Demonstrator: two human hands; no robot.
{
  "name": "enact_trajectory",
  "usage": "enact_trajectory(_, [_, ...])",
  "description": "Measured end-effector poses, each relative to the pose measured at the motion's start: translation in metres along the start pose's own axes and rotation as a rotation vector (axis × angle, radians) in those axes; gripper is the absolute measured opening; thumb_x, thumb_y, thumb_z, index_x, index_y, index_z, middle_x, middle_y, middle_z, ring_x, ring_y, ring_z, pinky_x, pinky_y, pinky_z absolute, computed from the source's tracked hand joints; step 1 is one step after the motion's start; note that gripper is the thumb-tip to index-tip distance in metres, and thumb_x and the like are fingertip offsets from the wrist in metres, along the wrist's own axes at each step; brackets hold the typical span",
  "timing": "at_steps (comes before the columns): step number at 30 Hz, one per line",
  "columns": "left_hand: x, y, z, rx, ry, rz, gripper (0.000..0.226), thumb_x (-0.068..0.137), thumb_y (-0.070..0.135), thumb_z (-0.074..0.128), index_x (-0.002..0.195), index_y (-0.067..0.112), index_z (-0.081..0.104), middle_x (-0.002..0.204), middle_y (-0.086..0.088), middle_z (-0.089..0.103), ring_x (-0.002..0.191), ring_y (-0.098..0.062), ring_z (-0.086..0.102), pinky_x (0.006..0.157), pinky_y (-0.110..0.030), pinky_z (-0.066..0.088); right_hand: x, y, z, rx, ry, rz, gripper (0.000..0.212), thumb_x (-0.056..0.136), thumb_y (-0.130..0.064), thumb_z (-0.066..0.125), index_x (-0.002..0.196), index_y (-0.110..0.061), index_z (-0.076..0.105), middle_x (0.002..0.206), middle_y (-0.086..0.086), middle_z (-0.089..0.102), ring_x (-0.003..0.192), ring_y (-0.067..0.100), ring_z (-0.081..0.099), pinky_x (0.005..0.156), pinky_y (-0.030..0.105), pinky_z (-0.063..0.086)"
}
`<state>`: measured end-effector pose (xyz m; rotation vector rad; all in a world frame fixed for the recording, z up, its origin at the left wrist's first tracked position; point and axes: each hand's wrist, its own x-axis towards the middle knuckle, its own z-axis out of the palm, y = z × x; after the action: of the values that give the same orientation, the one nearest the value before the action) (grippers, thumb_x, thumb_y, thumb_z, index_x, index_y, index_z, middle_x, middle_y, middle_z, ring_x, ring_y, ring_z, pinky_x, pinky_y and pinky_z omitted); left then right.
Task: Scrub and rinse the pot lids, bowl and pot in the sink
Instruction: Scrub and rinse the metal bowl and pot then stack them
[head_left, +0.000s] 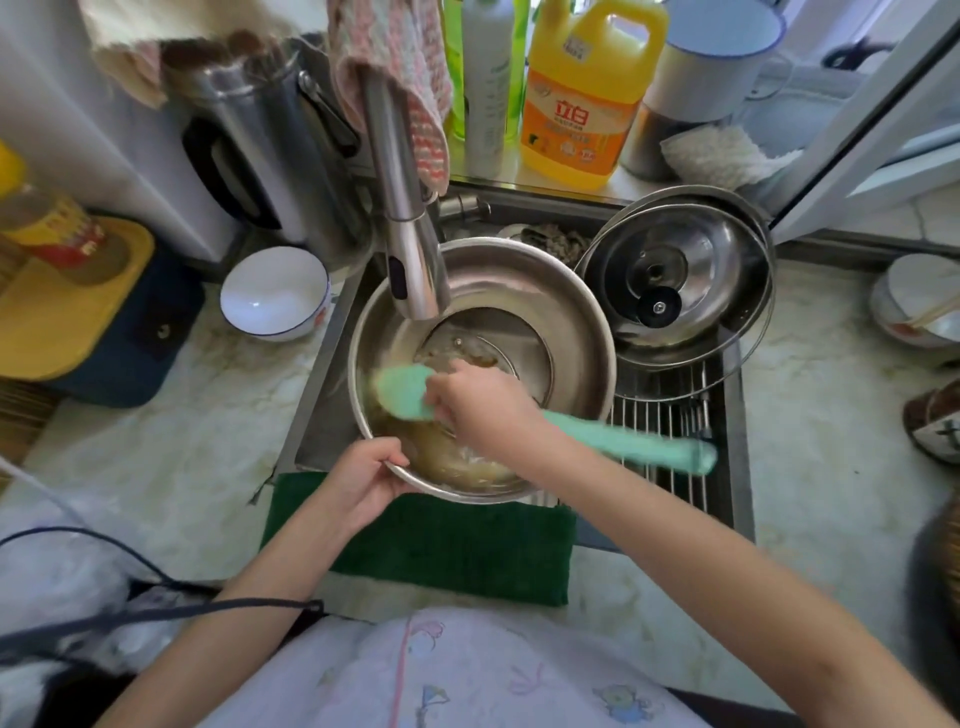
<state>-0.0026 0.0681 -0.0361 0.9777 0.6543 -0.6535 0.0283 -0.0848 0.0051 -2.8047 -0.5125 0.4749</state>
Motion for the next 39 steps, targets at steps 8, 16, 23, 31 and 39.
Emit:
enact_trajectory(8, [0.001,0.007,-0.007,-0.142,0.029,0.056,0.045,0.068,-0.014,0.031,0.102,0.002,0.055,0.090,-0.016,0.070,0.081,-0.029,0.068,0.060,-0.034,0.060,-0.017,0.012,-0.027,0.031,-0.332,-0.072,0.022,0.095,-0.018,0.054,0.114,-0.016,0.066,0.106,0.001,0.067,0.091,0.020,0.061,0.079,0.033,0.051])
enact_trajectory(16, [0.010,0.006,-0.006,0.097,0.142,0.157,0.050,0.075,-0.018,0.032,0.119,-0.003,0.050,0.106,-0.016,0.058,0.089,-0.026,0.060,0.061,-0.036,0.060,-0.004,0.044,-0.049,-0.587,-0.287,0.200,0.032,0.093,-0.011,0.050,0.124,-0.014,0.056,0.126,0.004,0.059,0.114,0.028,0.058,0.073,0.033,0.038])
enact_trajectory(23, [0.012,0.004,0.003,0.094,0.226,0.203,0.034,0.079,-0.018,0.034,0.090,0.008,0.053,0.089,-0.011,0.056,0.076,-0.023,0.057,0.062,-0.039,0.056,-0.013,0.032,0.016,0.167,-0.331,0.156,0.014,0.088,-0.012,0.058,0.098,-0.009,0.067,0.091,-0.002,0.065,0.081,0.019,0.059,0.069,0.029,0.049])
enact_trajectory(31, [0.002,0.005,0.006,0.194,0.193,0.240,0.075,0.072,-0.020,0.033,0.128,0.030,0.035,0.108,-0.007,0.056,0.090,-0.032,0.060,0.046,-0.037,0.055,0.001,0.079,0.009,-0.138,-0.270,0.271,0.023,0.090,-0.017,0.057,0.111,-0.014,0.065,0.105,0.005,0.064,0.095,0.026,0.062,0.074,0.031,0.047])
enact_trajectory(39, [0.005,0.017,0.020,0.196,0.193,0.126,0.058,0.071,-0.019,0.030,0.120,0.009,0.046,0.097,-0.017,0.061,0.076,-0.036,0.062,0.044,-0.044,0.054,0.015,0.099,0.026,-0.308,-0.039,0.215,0.025,0.088,-0.001,0.049,0.108,-0.005,0.063,0.113,0.012,0.055,0.094,0.034,0.063,0.065,0.035,0.042])
